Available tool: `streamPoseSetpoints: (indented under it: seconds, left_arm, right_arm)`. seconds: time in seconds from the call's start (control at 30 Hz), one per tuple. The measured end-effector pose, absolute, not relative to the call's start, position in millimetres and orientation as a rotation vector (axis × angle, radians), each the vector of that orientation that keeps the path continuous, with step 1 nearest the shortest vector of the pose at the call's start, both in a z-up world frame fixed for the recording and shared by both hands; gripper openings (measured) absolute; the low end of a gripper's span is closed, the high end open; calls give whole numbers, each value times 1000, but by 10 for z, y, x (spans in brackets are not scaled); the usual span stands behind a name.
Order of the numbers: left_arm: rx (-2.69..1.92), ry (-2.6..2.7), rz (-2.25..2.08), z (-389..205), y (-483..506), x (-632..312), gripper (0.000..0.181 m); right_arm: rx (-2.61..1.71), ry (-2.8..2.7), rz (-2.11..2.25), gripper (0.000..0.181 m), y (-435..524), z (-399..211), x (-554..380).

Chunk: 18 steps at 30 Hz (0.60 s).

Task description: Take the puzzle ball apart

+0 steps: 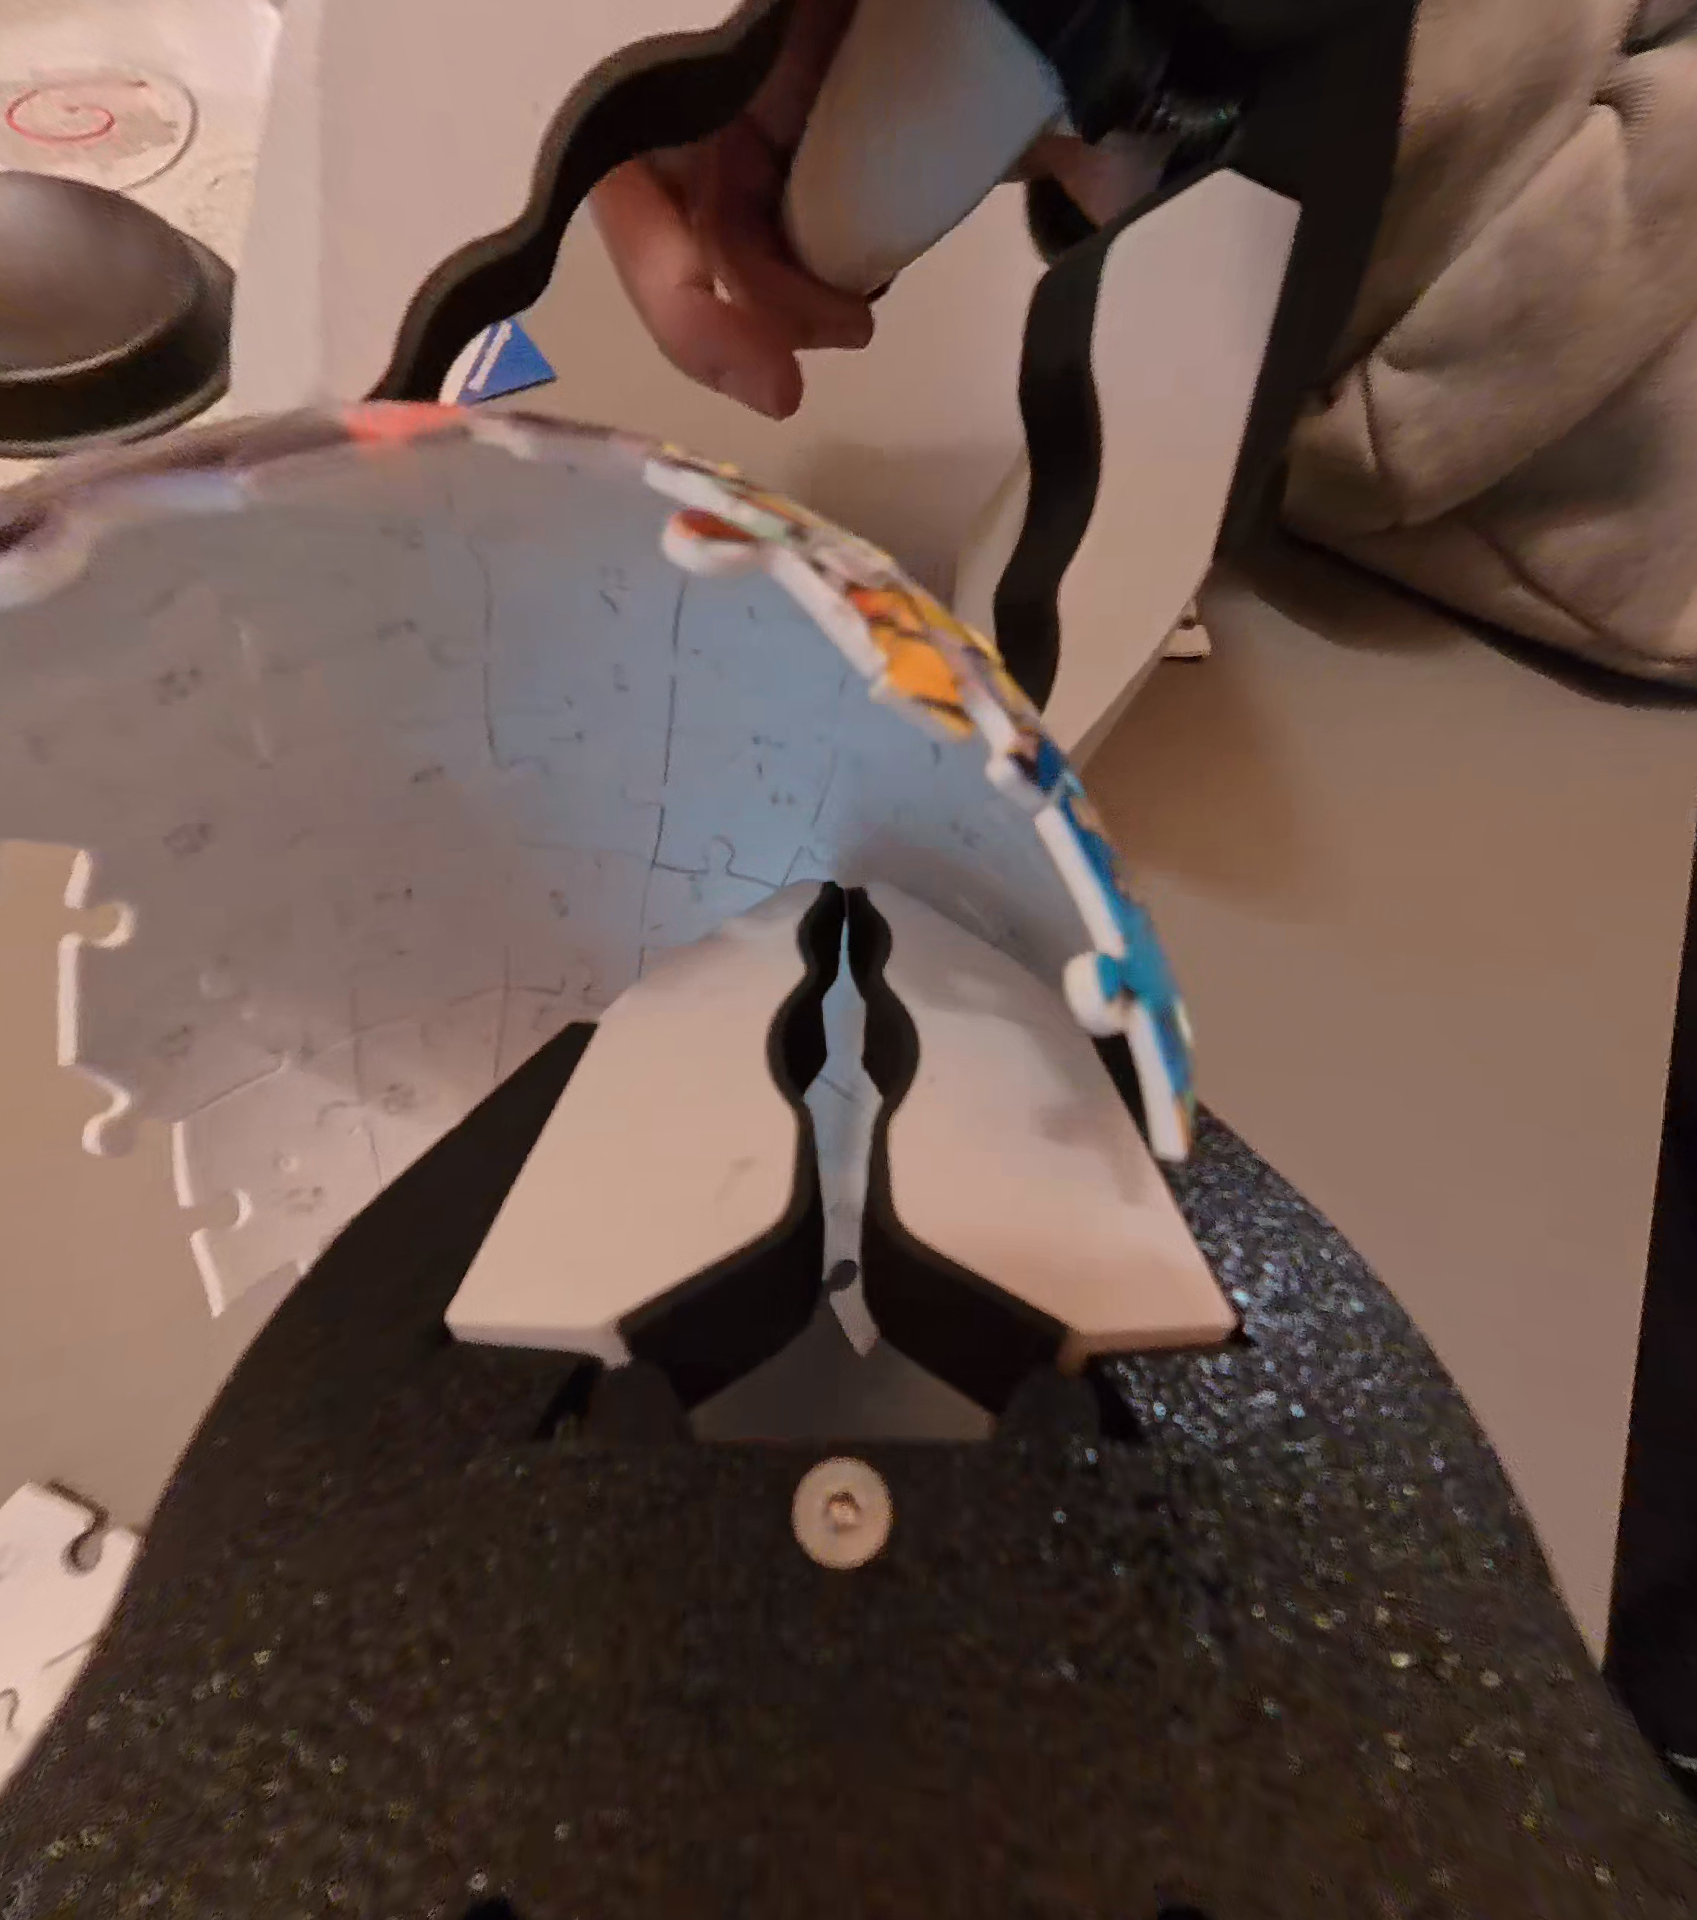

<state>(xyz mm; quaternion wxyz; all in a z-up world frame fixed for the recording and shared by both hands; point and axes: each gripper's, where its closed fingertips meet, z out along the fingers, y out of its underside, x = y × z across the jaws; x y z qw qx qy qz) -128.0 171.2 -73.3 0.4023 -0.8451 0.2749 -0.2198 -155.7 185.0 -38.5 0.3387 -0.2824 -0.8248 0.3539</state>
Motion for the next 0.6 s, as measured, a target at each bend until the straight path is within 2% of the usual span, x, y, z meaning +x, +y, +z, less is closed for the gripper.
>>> streamPoseSetpoints:
  seconds: [0.03,0.2,0.6]
  left_arm:
    - [-2126,707,-557,-730,1705,-1275,0]
    - [-2062,759,-631,-677,1656,-1222,0]
    - [-1993,785,-736,-622,1626,-1169,0]
  right_arm:
    - [-735,-2139,951,95,1835,-368,-1553]
    - [-767,-2108,1103,94,1783,-290,-1519]
    - [-750,-2115,1130,91,1760,-274,-1489]
